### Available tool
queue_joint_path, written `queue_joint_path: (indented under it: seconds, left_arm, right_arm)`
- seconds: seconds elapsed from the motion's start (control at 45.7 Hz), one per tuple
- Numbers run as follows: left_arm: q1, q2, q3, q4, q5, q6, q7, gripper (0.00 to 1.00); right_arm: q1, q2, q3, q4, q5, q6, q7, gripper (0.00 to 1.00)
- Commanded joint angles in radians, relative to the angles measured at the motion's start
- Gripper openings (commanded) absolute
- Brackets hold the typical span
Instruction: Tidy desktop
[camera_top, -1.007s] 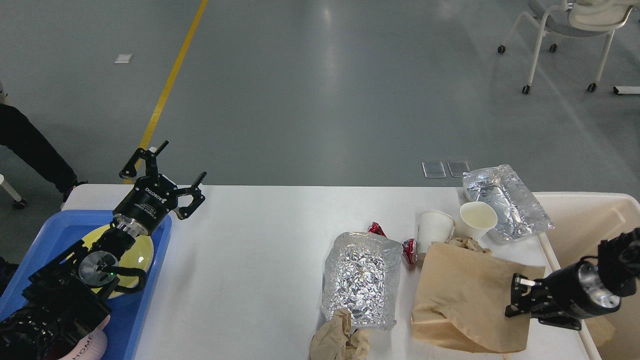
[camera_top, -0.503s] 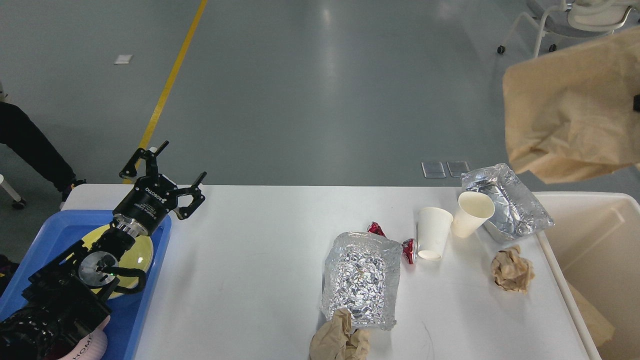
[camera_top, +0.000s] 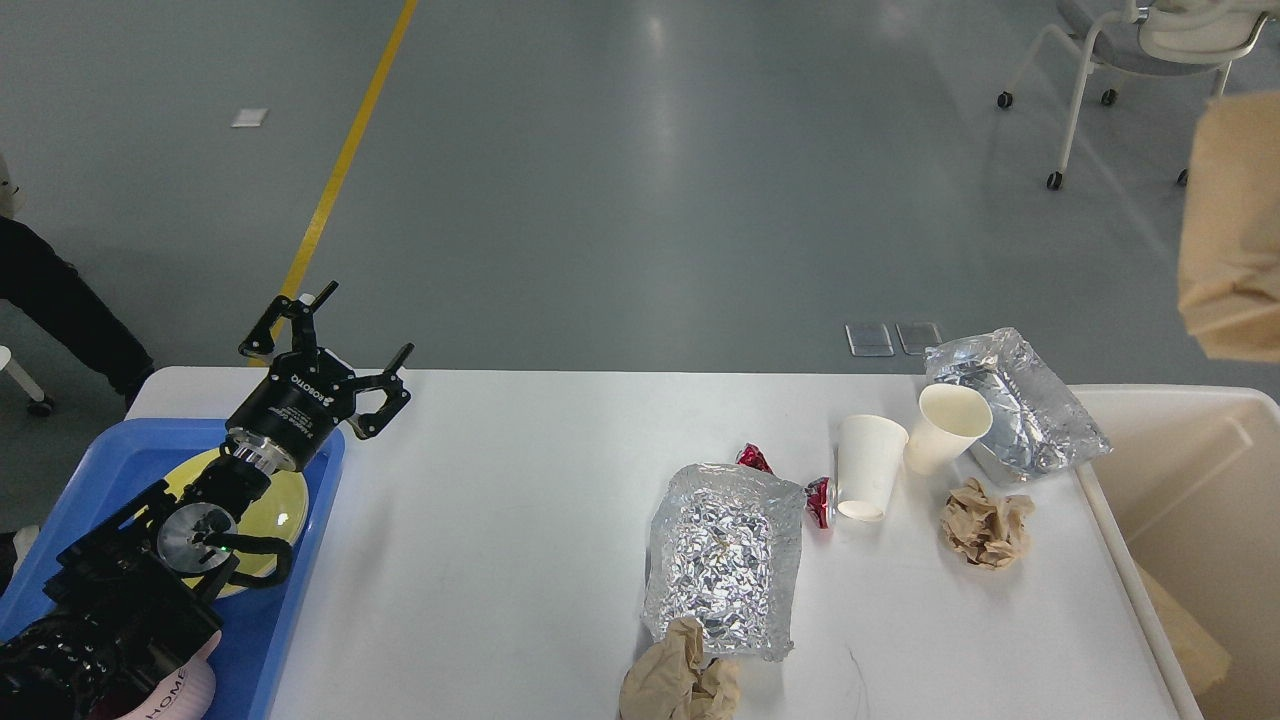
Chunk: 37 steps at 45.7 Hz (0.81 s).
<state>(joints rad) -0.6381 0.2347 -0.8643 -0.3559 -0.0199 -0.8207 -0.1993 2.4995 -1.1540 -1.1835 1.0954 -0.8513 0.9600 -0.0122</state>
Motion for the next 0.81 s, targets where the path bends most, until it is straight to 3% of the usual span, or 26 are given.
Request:
queue_joint_path:
  seconds: [0.0,0.022,0.175,0.241,0.328,0.525,0.635,0.788]
  left_arm:
    - [0.0,0.0,0.001,0.0,0.0,0.0,0.0,1.0]
    - [0.0,0.0,0.001,0.0,0.0,0.0,0.0,1.0]
    - [0.0,0.0,0.001,0.0,0.0,0.0,0.0,1.0]
    - [0.0,0.0,0.001,0.0,0.0,0.0,0.0,1.0]
    - [0.0,0.0,0.001,0.0,0.0,0.0,0.0,1.0]
    - [0.0,0.0,0.001,0.0,0.0,0.0,-0.002,1.0]
    - [0.0,0.0,0.001,0.0,0.0,0.0,-0.002,1.0]
    - [0.0,0.0,0.001,0.0,0.0,0.0,-0.002,1.0]
  right_arm:
    - [-0.25,-0.049,0.004,-0.061,-0.034,0.0,0.001,0.0]
    - [-0.302,-0.047,0.007,-0.075,-0.034,-0.018,0.001,0.0]
    - [-0.741,-0.007,0.045,-0.149,0.003,-0.429,0.009,0.0]
    - [-0.946,0.051,0.065,-0.193,0.079,-0.601,0.009,0.0]
    - [-1.232,0.173,0.128,-0.32,0.259,-0.75,0.009,0.0]
    - [-1.694,0.362,0.433,-0.687,0.391,-0.788,0.02,0.0]
    - [-1.798,0.439,0.554,-0.772,0.385,-0.799,0.018,0.0]
    - [-1.835,0.501,0.565,-0.842,0.388,-0.837,0.017,0.0]
